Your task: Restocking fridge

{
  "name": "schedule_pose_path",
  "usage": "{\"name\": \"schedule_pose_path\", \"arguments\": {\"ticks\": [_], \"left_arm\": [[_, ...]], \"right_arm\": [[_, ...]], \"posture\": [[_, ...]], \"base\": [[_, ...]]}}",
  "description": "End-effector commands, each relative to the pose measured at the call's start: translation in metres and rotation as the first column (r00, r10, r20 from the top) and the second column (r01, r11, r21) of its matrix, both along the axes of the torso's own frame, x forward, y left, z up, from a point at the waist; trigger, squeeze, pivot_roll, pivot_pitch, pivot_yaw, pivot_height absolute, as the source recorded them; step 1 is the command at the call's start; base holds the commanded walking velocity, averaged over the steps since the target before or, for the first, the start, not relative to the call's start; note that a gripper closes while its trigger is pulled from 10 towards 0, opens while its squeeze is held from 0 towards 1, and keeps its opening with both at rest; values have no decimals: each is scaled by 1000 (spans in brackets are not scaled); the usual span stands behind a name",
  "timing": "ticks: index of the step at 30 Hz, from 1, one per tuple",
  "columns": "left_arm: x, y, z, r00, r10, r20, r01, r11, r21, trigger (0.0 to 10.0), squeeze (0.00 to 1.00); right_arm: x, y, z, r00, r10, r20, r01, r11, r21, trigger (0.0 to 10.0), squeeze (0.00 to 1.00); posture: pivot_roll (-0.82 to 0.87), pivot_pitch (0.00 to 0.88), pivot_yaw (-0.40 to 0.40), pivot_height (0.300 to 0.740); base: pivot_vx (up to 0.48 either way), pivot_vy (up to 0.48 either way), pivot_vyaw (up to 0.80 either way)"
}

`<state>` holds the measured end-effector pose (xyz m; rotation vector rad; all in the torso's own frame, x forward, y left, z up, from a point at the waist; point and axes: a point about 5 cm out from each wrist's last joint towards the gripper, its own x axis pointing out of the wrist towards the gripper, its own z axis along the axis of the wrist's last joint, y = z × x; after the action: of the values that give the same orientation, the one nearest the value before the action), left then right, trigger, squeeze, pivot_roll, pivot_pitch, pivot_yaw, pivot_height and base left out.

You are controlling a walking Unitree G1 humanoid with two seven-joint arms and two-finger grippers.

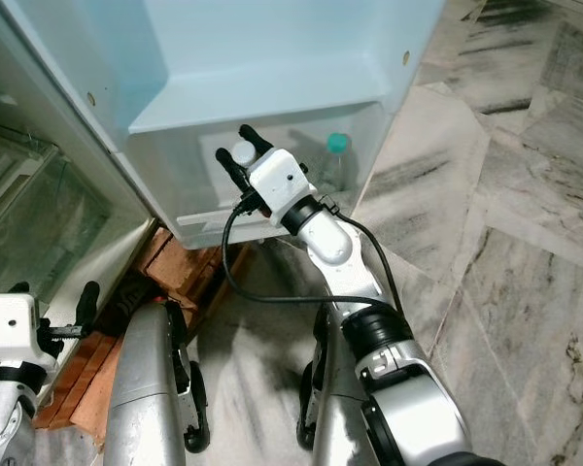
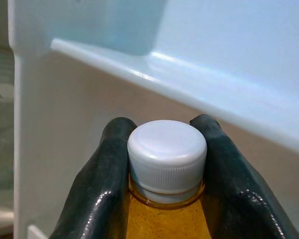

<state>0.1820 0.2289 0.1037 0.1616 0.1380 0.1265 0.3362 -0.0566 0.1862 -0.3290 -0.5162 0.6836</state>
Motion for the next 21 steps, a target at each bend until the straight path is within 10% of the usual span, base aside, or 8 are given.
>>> {"name": "schedule_pose_path", "arguments": {"ticks": [1, 21], "left_arm": [[-4, 3, -5, 999, 11, -32, -11, 1000, 4, 10000, 0], [-8, 1, -4, 999, 14, -39, -14, 1000, 14, 10000, 0]], "right_arm": [[-5, -1, 12, 994, 13, 105, -11, 1000, -12, 10000, 0], [7, 3, -34, 986, -95, 135, 128, 958, -258, 10000, 0]], "posture": [[164, 307, -20, 535], [187, 333, -12, 535]], "base": [[0, 0, 0], [0, 0, 0]]}}
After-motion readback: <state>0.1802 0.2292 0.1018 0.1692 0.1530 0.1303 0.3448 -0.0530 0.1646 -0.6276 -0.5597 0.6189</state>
